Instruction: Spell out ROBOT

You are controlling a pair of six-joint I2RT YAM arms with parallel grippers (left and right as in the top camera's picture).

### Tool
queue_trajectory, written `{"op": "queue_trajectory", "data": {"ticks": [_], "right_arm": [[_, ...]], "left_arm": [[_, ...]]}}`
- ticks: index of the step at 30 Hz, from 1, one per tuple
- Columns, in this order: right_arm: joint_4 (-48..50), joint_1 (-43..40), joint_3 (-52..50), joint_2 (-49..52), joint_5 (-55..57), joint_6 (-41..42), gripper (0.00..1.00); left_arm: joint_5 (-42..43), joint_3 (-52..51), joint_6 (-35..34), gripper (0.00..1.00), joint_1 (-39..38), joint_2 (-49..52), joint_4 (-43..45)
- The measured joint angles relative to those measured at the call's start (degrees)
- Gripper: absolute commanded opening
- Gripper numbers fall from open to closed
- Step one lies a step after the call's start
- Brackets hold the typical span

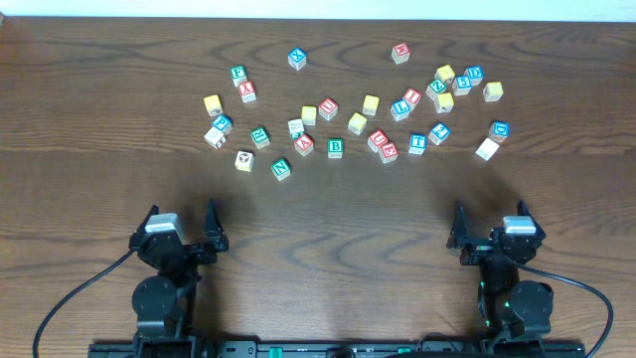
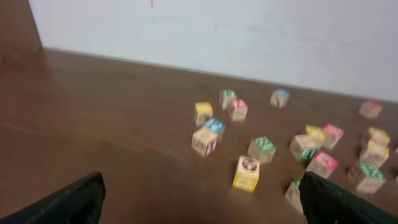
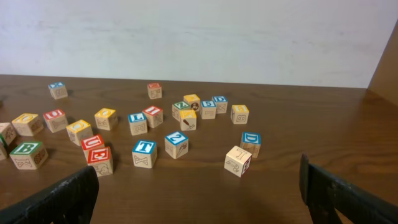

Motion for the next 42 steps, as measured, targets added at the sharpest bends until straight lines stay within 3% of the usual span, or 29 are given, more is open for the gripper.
{"op": "queue_trajectory", "data": {"ticks": [6,14,21,42], "right_arm": [[0.0,0.0,0.0,0.0,0.0,0.0,0.99],[0.0,0.0,0.0,0.0,-0.4,0.0,0.99],[0.0,0.0,0.0,0.0,-0.4,0.0,0.99],[0.0,0.0,0.0,0.0,-0.4,0.0,0.99]], "left_arm": [[-0.2,3.0,0.0,0.98,0.0,10.2,-3.6],[0.8,19.9,0.0,0.98,0.0,32.3,-3.2],[5.8,27.5,0.0,0.98,0.0,47.0,-3.2],[9.6,44.0,0.0,0.98,-0.9,65.4,-7.1]]}}
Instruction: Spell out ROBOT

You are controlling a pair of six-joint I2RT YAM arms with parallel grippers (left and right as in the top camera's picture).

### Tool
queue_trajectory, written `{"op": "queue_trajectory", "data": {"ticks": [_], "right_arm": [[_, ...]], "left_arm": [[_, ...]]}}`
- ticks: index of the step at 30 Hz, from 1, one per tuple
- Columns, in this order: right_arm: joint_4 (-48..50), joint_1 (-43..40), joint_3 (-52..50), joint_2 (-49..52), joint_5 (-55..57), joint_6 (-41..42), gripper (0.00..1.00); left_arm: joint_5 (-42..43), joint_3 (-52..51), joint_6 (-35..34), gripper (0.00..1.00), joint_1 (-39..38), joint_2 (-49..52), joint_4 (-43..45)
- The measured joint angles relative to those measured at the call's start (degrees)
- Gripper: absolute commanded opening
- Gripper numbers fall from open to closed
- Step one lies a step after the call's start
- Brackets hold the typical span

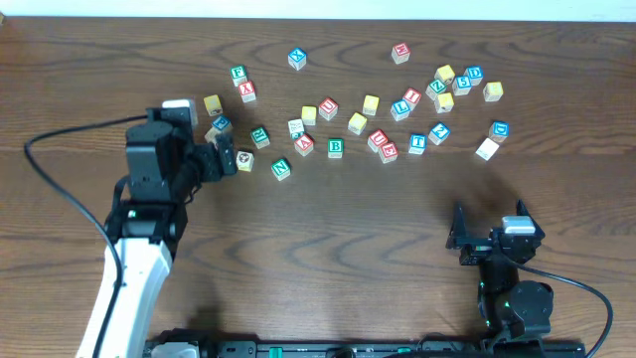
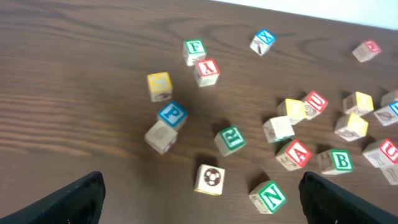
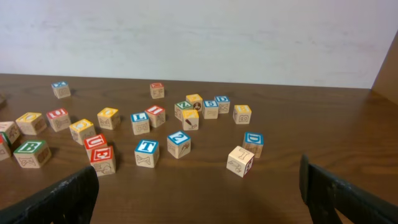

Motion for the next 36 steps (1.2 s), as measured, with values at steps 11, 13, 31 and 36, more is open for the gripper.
{"op": "queue_trajectory", "data": {"ticks": [11,13,31,36], "right_arm": [[0.0,0.0,0.0,0.0,0.0,0.0,0.99],[0.0,0.0,0.0,0.0,0.0,0.0,0.99],[0.0,0.0,0.0,0.0,0.0,0.0,0.99],[0.0,0.0,0.0,0.0,0.0,0.0,0.99]], "left_arm": [[0.7,5.6,0.0,0.98,-5.5,8.7,-6.3],[0.7,6.3,0.0,0.98,-6.3,9.4,-6.5],[0.7,24.0,0.0,0.98,-7.8,19.8,-21.0],[1.7,26.9,0.0,0.98,-7.8,22.9,-22.0]]}}
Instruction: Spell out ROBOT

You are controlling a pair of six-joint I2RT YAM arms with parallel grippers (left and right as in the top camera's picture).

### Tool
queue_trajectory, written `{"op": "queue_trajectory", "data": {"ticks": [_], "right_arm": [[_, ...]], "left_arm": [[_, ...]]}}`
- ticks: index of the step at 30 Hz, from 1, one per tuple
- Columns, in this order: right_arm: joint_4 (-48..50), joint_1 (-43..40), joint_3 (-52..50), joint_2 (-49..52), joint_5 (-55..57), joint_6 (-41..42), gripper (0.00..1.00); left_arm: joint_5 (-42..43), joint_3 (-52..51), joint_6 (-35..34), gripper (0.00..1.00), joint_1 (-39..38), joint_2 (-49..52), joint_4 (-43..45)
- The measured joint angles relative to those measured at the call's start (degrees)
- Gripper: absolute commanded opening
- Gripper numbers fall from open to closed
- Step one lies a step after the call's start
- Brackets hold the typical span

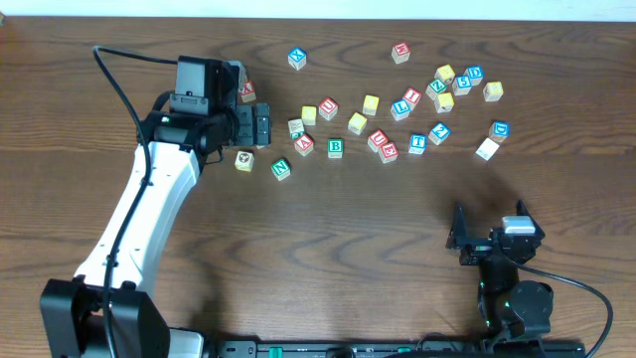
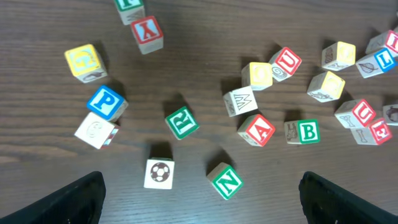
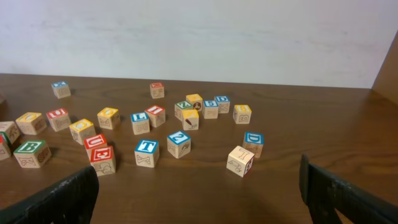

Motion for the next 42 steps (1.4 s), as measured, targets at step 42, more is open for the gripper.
{"op": "queue_trajectory", "data": {"ticks": [42], "right_arm": [[0.0,0.0,0.0,0.0,0.0,0.0,0.99]], "left_arm": [[-2.2,0.0,-12.8,0.85,-1.0,0.1,2.5]]}}
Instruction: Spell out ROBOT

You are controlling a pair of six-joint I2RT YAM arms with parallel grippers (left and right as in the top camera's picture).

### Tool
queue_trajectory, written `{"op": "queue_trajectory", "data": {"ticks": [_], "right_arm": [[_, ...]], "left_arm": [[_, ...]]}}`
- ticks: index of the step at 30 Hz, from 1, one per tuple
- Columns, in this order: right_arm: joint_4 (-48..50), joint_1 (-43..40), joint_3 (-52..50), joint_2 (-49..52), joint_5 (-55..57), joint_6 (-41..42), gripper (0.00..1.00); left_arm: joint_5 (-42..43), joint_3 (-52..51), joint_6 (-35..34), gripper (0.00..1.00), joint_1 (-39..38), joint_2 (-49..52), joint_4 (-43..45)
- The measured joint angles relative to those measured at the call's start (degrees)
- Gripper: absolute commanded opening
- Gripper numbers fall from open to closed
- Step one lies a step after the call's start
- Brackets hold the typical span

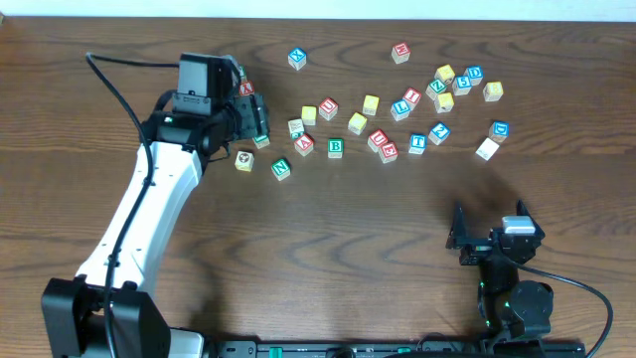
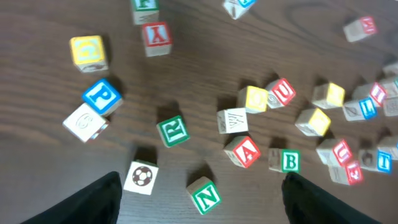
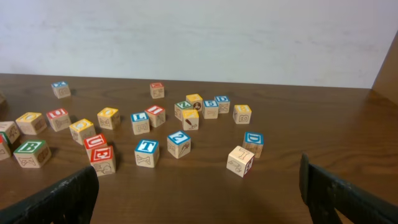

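Lettered wooden blocks lie scattered across the far half of the table (image 1: 328,259). My left gripper (image 1: 256,121) hangs open over their left end, its fingers (image 2: 81,202) wide apart with nothing between them. A green R block (image 2: 172,131) lies just beyond the gap, and a green N block (image 2: 204,196) sits between the fingertips' line. A green B block (image 2: 285,161) and a red block that looks like an O (image 2: 283,92) lie to the right. The blue T block (image 3: 145,148) sits ahead of my right gripper (image 1: 489,239), which rests open near the front right.
A soccer-ball block (image 2: 142,177), a blue P block (image 2: 101,95) and a red A block (image 2: 244,151) crowd around the R. A loose pale block (image 3: 239,160) and a blue D block (image 3: 252,142) lie nearest the right gripper. A white wall backs the table.
My left gripper shifted slightly toward the far side and its view tilted, showing more of the far blocks. Its fingers reach a little further into the wrist view. No block moved. The right arm is still.
Both arms rested open at the front edge. Then the left arm stood reached out beside the left blocks, then hung over the R and N blocks, where it stays now, slightly shifted. Every block lies where it began.
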Motion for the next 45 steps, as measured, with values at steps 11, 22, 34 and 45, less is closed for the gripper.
{"op": "queue_trajectory", "data": {"ticks": [11,22,34,45], "right_arm": [[0.0,0.0,0.0,0.0,0.0,0.0,0.99],[0.0,0.0,0.0,0.0,0.0,0.0,0.99],[0.0,0.0,0.0,0.0,0.0,0.0,0.99],[0.0,0.0,0.0,0.0,0.0,0.0,0.99]], "left_arm": [[-17.8,0.0,-32.4,0.89,-8.2,0.0,-5.5],[-21.9,0.0,-59.2,0.97,-10.2,0.0,-5.3],[-21.9,0.0,-66.6,0.67,-10.5,0.0,-5.1],[-21.6,11.3,-69.5,0.74,-10.6,12.2,-15.1]]}}
